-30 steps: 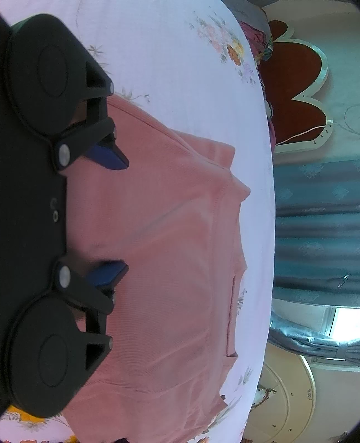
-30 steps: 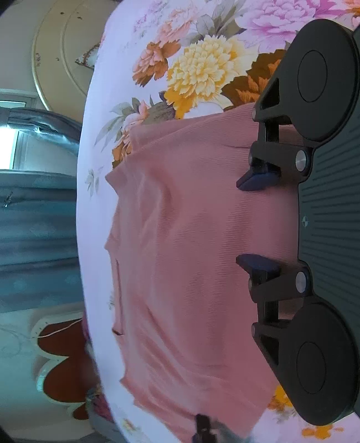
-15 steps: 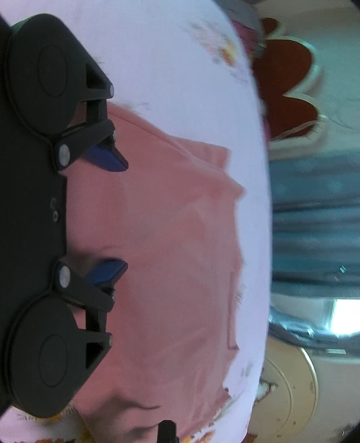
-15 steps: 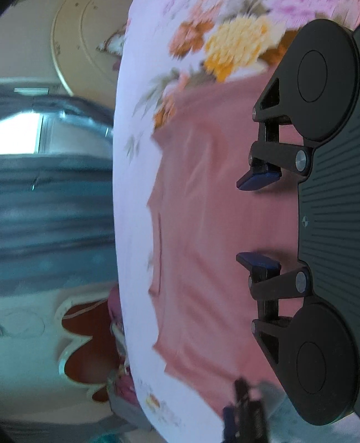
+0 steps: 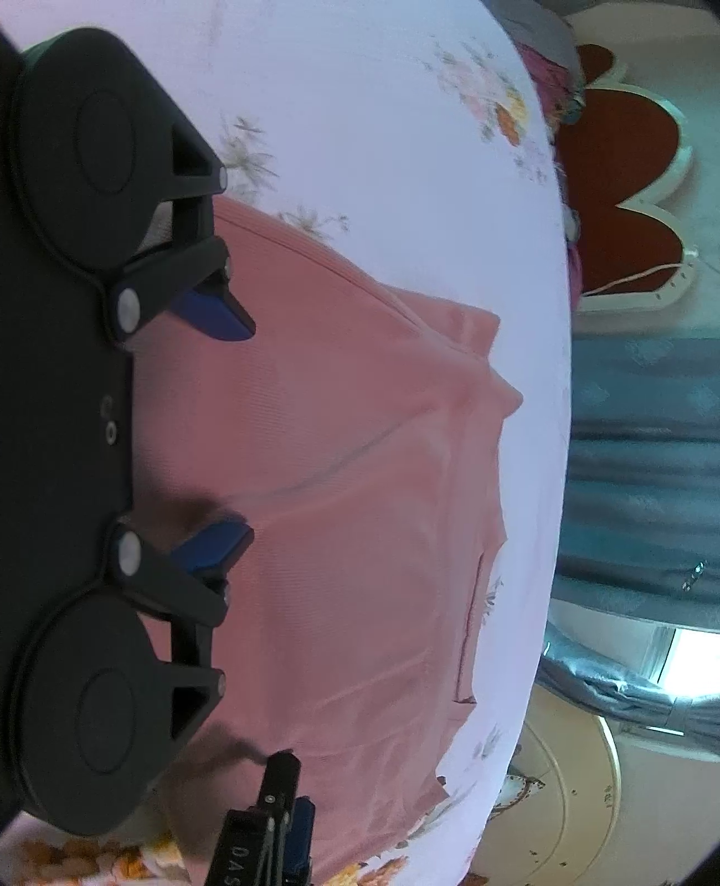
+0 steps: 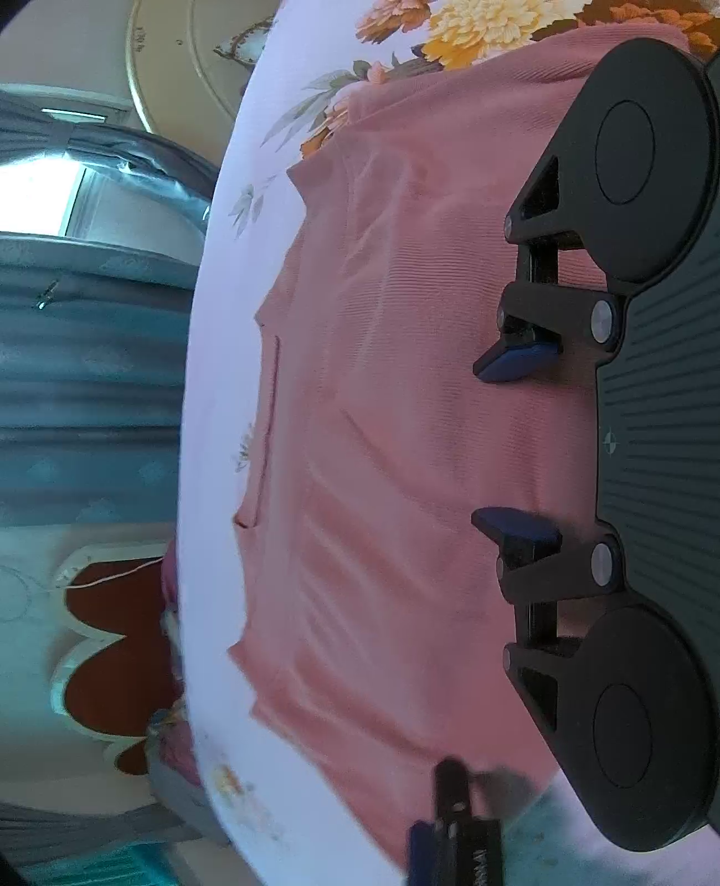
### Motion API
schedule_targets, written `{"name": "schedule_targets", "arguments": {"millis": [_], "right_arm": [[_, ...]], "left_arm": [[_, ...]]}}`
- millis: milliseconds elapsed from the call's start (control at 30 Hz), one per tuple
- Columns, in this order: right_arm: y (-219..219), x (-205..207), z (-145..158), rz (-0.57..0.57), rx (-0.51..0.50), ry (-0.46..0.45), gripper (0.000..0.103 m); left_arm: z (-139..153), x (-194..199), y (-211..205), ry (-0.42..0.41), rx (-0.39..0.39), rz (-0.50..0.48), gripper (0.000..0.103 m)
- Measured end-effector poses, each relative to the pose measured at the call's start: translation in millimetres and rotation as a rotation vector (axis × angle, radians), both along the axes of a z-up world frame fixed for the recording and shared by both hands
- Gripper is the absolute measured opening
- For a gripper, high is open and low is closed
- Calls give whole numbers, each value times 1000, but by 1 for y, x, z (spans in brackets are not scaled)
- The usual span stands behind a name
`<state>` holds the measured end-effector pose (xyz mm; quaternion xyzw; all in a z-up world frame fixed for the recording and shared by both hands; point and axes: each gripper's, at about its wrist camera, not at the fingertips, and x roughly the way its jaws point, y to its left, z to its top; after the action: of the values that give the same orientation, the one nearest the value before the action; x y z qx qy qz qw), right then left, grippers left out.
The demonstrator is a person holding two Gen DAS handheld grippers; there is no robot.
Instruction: Fold small clothes
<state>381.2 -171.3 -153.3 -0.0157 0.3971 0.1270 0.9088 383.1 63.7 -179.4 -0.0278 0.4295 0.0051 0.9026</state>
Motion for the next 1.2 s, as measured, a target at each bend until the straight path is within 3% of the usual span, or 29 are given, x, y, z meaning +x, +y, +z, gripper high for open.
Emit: {"name": "schedule_targets", "arguments": {"millis": [267, 467, 667, 933, 1067, 1100, 1133, 1200], "right_arm": [[1, -13, 19, 19, 36, -24, 50], [2, -19, 28, 19, 64, -24, 50], [6, -15, 20, 20, 69, 1, 50], [13, 1, 18, 2, 65, -22, 50], [17, 17, 17, -21, 62, -33, 50], [19, 21, 16, -26, 57, -37, 50], [22, 24, 13, -32, 49, -36, 50], [27, 29, 5, -26, 37, -14, 50]], "left_arm": [[3, -20, 17, 89, -145, 64, 78], [-9, -41, 35, 152, -326, 150, 78], [-22, -37, 46, 85, -471, 207, 81], [-41, 1, 59, -54, -661, 295, 77], [-46, 17, 60, -106, -690, 311, 66], [-47, 22, 59, -110, -685, 311, 49], [-50, 24, 60, -107, -689, 320, 43], [-56, 27, 66, -118, -711, 351, 22]]}}
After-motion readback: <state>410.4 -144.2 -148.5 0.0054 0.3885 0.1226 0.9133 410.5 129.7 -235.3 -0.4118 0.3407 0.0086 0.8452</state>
